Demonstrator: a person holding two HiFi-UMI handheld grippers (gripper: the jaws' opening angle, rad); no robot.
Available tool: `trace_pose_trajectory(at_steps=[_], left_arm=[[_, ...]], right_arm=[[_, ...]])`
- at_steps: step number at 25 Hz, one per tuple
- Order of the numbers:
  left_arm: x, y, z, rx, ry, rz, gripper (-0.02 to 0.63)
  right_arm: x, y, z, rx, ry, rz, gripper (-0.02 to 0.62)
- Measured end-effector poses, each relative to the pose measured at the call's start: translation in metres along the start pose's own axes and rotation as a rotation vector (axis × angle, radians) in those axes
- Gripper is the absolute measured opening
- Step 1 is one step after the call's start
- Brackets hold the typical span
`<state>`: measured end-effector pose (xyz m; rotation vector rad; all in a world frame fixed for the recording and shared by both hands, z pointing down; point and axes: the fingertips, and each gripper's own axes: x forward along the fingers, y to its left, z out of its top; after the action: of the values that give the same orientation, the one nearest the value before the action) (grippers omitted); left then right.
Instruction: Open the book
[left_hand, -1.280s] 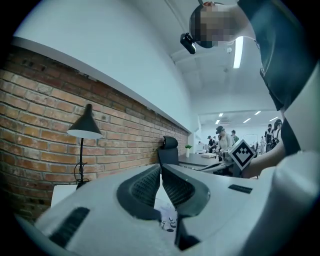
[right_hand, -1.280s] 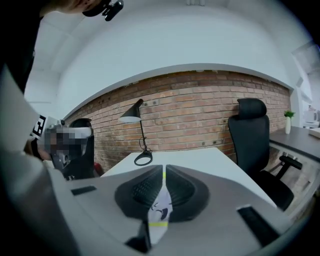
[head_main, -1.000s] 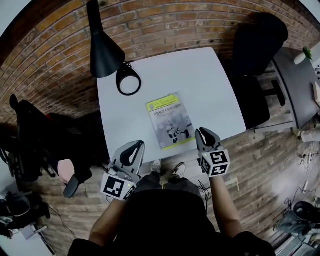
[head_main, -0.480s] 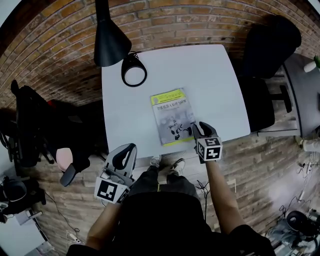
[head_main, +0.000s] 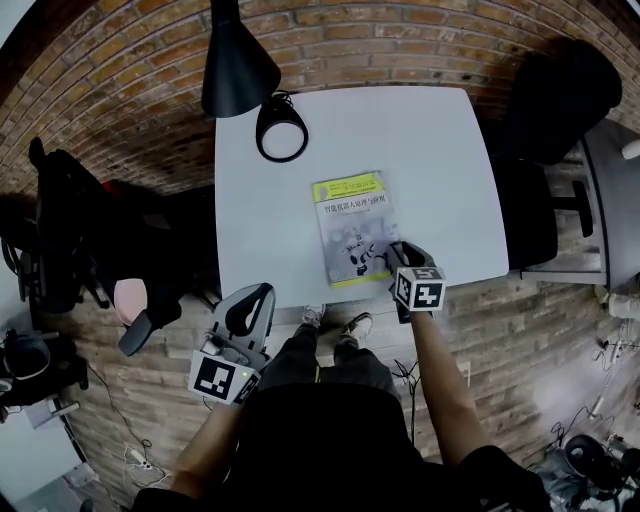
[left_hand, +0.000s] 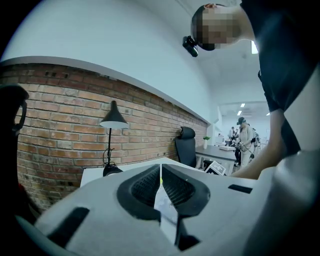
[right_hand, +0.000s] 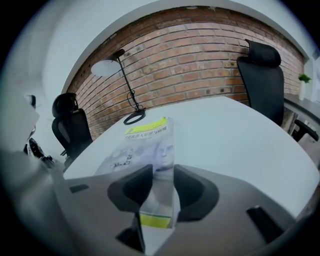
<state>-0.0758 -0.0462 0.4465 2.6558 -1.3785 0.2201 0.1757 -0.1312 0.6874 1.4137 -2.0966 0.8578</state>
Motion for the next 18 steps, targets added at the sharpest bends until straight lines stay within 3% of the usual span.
trace_pose_trajectory(at_steps=[6,13,18], left_arm=[[0.001,-0.002,-0.003,-0.025,0.012,0.004,0.032],[0.001,-0.003,-0.002,-0.022,-0.013,0.006,0.032],[0.002,-0.005,-0.002,-0.059,0.015,0.012,0.032]], right_arm=[[-0.010,-0.004,0.012,0.035,-0.058,-0.008,0.051],[-0.014,-0.002,0.016,0.092,-0.079,0.016,0.028],[-0.021,0.011,0.026,0.108,-0.118,0.066,0.020]])
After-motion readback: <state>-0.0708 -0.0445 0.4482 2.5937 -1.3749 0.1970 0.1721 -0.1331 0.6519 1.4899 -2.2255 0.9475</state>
